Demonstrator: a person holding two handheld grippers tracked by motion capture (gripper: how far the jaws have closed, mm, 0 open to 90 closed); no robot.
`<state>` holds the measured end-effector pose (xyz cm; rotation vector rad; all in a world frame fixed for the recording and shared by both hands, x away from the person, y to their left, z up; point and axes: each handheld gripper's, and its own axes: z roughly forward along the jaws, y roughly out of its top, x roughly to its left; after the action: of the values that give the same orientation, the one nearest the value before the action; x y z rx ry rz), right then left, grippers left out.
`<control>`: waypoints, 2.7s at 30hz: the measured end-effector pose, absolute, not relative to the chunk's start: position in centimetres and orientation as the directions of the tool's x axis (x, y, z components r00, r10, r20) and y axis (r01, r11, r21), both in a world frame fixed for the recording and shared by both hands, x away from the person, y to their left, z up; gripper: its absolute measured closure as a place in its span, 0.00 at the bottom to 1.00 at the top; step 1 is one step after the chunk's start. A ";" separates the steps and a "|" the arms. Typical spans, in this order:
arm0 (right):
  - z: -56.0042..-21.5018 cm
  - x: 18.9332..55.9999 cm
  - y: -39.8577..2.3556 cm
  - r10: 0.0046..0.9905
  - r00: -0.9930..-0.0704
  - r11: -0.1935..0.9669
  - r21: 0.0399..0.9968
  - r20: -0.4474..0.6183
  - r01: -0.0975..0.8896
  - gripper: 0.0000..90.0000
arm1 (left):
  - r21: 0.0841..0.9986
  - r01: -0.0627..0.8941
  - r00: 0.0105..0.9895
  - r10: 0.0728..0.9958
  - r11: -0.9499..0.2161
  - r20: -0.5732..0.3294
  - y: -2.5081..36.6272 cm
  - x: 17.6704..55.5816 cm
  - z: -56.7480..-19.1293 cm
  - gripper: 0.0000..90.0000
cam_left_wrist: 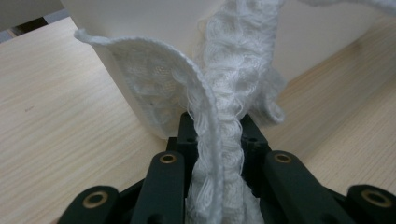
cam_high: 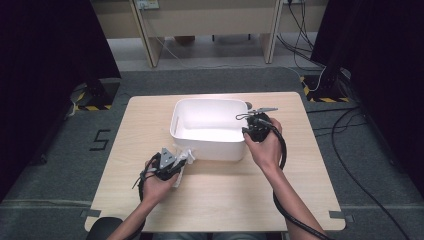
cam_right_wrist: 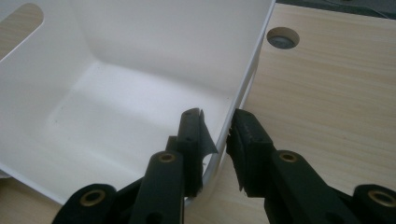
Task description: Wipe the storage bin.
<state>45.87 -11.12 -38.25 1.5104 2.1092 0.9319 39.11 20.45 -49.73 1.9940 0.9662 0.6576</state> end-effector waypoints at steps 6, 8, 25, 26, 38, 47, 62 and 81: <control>-38.3 45.9 -11.1 0.935 -0.347 0.201 0.705 0.068 0.680 0.83 | 0.827 0.407 0.577 0.811 -0.387 0.095 20.2 39.3 -49.9 0.84; -38.3 45.9 -11.1 0.935 -0.347 0.202 0.706 0.066 0.679 0.83 | 0.825 0.407 0.582 0.807 -0.393 0.098 20.1 39.4 -49.9 0.84; -38.3 45.8 -11.1 0.936 -0.346 0.203 0.709 0.062 0.675 0.83 | 0.822 0.399 0.614 0.784 -0.407 0.090 18.4 39.5 -49.7 0.84; -38.3 45.8 -11.1 0.936 -0.346 0.203 0.709 0.062 0.675 0.83 | 0.822 0.399 0.614 0.784 -0.407 0.090 18.4 39.5 -49.7 0.84; -38.3 45.8 -11.1 0.936 -0.347 0.203 0.709 0.062 0.675 0.83 | 0.855 0.357 0.616 0.783 -0.375 0.086 18.3 39.2 -48.1 0.84; -38.3 45.8 -11.1 0.935 -0.349 0.208 0.713 0.055 0.670 0.83 | 0.878 0.318 0.615 0.782 -0.358 0.097 18.3 38.9 -46.2 0.84; -38.3 45.9 -11.1 0.936 -0.349 0.211 0.713 0.051 0.668 0.83 | 0.903 0.257 0.609 0.783 -0.343 0.124 18.2 38.6 -43.6 0.84; -38.4 45.9 -11.1 0.936 -0.350 0.214 0.717 0.045 0.663 0.83 | 0.903 0.220 0.633 0.758 -0.369 0.156 16.7 38.8 -43.1 0.84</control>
<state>45.88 -11.14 -38.37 1.4826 2.0947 0.9254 38.77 16.71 -43.07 1.9034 0.7745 0.7113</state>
